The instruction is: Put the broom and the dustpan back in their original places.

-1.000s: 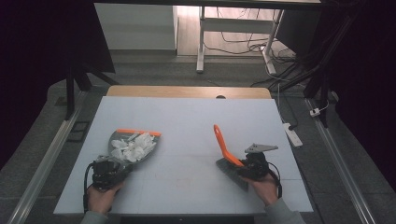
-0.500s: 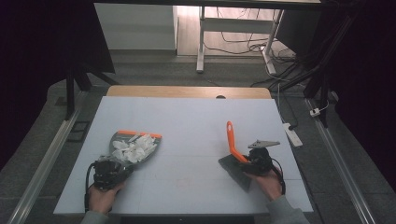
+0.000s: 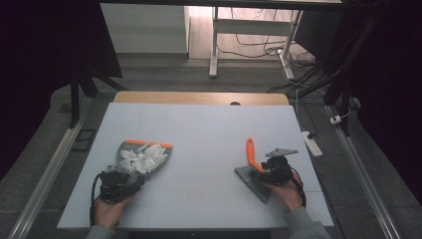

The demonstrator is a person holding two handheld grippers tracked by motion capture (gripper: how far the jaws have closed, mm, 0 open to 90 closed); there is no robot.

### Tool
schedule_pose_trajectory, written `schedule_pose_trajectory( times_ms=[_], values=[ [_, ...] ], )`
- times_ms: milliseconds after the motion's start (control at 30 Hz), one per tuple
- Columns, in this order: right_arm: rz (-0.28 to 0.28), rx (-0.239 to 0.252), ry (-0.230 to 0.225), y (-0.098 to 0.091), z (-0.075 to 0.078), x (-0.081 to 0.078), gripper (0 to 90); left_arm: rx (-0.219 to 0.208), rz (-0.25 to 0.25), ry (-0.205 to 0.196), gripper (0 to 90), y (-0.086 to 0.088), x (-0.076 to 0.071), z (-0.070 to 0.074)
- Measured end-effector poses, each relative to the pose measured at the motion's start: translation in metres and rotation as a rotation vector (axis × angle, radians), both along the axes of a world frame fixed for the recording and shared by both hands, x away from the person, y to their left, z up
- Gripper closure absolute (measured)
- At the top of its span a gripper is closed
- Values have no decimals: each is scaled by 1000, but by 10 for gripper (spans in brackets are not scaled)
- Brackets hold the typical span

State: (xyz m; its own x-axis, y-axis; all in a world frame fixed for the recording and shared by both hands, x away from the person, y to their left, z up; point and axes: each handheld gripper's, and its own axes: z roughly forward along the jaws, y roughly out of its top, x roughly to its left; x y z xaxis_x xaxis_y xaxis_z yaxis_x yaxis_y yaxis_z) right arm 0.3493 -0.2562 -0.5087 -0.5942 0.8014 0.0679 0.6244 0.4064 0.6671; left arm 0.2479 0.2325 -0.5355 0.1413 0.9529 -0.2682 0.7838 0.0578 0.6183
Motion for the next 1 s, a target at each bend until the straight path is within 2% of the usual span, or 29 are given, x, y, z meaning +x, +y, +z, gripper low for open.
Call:
schedule_pose_trajectory(
  times_ms=[100, 200, 233, 267, 300, 333, 367, 433, 467, 500, 533, 567, 600, 733, 1000],
  values=[
    [-3, -7, -18, -1, 2, -1, 427, 21, -11, -26, 323, 1, -4, 5],
    [-2, -3, -40, -2, 4, -3, 435, 32, -18, -45, 315, 3, -7, 8],
    [11, 14, -56, -3, 7, -6, 451, 34, -32, -68, 315, 4, -11, 13],
    [20, 19, -60, -3, 8, -7, 453, 34, -32, -68, 315, 4, -11, 13],
    [31, 23, -69, -3, 9, -8, 456, 39, -64, -102, 314, 3, -15, 20],
    [41, 31, -75, -3, 10, -9, 460, 39, -84, -117, 314, 2, -17, 22],
    [55, 34, -80, -4, 11, -11, 464, 39, -84, -117, 315, 2, -17, 22],
    [87, 46, -87, -5, 13, -13, 472, 48, -135, -145, 326, 0, -18, 27],
    [100, 42, -92, -5, 14, -14, 474, 48, -135, -145, 332, 0, -18, 27],
    [112, 42, -99, -6, 15, -16, 474, 42, -181, -151, 333, -1, -17, 29],
    [121, 43, -106, -6, 15, -17, 475, 38, -209, -159, 335, -1, -16, 30],
    [131, 43, -115, -7, 16, -19, 475, 38, -209, -159, 348, -1, -16, 30],
    [138, 47, -121, -8, 17, -20, 476, 39, -251, -167, 353, -1, -14, 32],
    [170, 56, -139, -12, 19, -26, 477, 38, -306, -179, 354, 1, -10, 31],
    [201, 51, -167, -13, 18, -31, 477, 15, -332, -168, 353, 5, -6, 28]
  ],
)
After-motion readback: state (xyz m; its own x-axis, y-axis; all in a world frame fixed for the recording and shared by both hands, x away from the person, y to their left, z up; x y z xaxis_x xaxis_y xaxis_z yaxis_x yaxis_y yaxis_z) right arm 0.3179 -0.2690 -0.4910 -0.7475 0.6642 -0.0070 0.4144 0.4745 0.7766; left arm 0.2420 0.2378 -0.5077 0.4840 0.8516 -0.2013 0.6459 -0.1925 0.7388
